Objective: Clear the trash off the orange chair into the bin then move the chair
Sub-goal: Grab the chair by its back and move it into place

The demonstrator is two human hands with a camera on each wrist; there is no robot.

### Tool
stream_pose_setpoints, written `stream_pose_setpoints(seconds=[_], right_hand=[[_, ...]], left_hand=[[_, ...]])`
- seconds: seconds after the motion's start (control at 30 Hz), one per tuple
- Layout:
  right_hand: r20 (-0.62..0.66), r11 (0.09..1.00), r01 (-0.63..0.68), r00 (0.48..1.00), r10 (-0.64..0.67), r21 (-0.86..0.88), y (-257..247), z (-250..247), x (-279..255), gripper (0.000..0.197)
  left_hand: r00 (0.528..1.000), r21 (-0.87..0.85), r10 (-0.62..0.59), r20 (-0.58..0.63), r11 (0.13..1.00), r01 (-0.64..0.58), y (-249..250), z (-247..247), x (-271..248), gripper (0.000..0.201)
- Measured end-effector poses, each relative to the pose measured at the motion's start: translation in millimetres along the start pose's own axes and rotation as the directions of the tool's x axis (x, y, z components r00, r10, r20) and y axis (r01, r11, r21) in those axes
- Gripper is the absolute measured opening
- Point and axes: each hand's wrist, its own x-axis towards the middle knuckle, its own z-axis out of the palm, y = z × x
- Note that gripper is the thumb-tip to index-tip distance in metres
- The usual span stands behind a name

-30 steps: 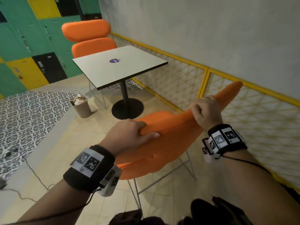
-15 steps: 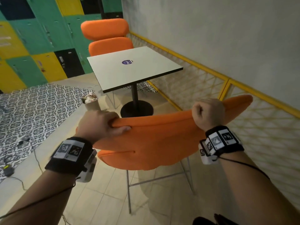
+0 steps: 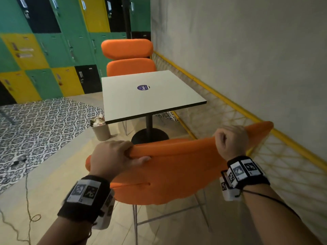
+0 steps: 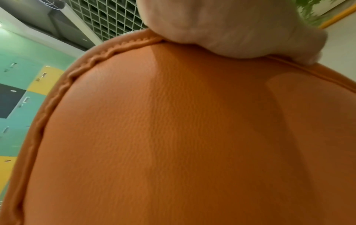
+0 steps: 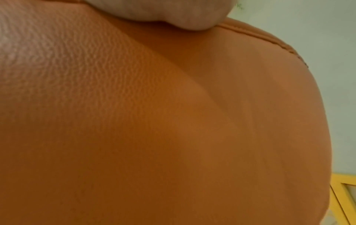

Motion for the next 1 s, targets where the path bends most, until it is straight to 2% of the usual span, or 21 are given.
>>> stream_pose_setpoints(seconds=[0.2,0.4,0.77,1.0], right_hand=[[-0.009,1.0,-0.001,1.0,0.001,-0.004,37.2,36.0,35.0,0.041],[-0.012,0.999,0.018,1.0,-0.017,0.04,57.8,63.6,66.6,0.041],[0.045,0.996,0.051,0.997,-0.054,0.08,129.1,110.8,120.5,0.041],[0.064,0.987,0.095,0.993,-0.104,0.13,144.0,121.8,137.9,0.04]], left_hand=[[0.993,-0.028,0.04,-0.109,0.999,-0.043,3.0,25.9,47.5,0.077],[0.992,-0.07,0.059,-0.111,0.995,-0.067,-4.2,48.5,90.5,0.073],[0.99,-0.004,-0.014,-0.141,1.0,0.014,20.4,89.8,146.4,0.073],[0.985,0.024,-0.043,-0.166,0.999,0.048,21.5,108.0,164.1,0.074]])
